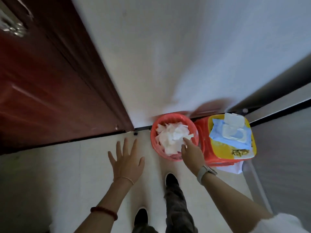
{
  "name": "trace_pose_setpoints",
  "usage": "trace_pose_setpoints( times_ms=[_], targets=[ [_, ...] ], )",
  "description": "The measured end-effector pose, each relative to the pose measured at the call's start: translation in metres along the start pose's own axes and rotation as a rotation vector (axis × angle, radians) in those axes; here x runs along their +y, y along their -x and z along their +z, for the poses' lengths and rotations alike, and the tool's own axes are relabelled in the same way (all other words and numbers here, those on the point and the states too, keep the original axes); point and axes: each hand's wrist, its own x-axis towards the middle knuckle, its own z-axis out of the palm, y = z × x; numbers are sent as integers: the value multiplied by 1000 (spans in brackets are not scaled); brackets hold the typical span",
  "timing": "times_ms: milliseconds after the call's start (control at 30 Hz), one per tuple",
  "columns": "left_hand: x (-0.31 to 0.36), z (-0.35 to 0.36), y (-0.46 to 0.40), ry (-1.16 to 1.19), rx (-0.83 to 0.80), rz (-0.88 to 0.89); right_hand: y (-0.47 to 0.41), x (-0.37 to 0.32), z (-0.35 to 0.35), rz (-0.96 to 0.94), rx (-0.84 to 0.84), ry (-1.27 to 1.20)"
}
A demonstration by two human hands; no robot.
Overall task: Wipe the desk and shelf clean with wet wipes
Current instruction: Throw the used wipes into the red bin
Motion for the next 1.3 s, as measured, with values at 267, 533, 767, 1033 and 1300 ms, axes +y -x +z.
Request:
trace_pose_setpoints(
  times_ms=[267,533,767,1033,1300],
  targets=[
    [-9,86,-80,-58,-48,-157,-108,57,71,-158,-255,522],
    [-33,-1,-15,51,123,-380,-56,-56,32,-502,-270,446],
    [-105,-149,117,144,428,-616,52,-248,-16,-1021,-225,320],
    [-213,-232,387,143,883,-956,281,-425,-26,-1606,-215,144],
    [-270,-180,635,108,1033,-1324,520,-462,35,-1925,-383,48]
  ],
)
